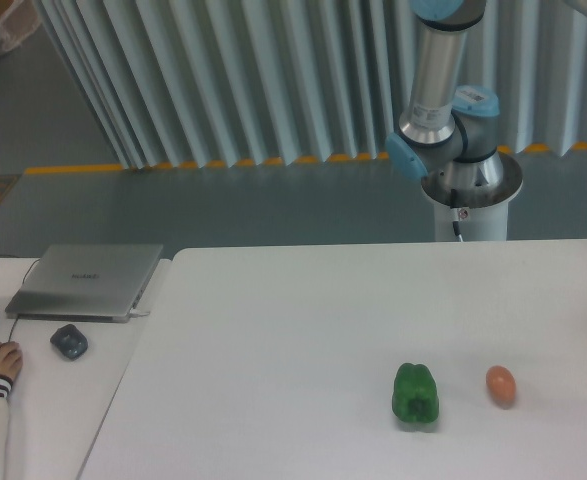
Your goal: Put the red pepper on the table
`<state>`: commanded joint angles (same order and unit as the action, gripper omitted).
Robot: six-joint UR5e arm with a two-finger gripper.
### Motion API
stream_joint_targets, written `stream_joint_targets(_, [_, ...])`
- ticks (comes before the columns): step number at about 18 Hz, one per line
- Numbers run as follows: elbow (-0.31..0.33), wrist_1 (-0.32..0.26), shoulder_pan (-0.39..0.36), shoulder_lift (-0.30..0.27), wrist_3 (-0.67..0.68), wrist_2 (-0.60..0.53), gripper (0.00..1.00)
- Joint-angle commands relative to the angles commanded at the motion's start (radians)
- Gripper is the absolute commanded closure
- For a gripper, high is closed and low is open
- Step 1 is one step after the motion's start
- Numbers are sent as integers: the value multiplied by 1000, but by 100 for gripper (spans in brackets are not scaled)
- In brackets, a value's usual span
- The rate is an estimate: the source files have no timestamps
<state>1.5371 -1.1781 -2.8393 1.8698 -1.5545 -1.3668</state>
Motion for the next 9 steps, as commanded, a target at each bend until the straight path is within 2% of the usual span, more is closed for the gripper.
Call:
stream_joint_targets(6, [-28, 0, -29, 46, 206, 20, 0])
stream_joint_targets(9, [-29, 3, -35, 46, 142, 8, 0])
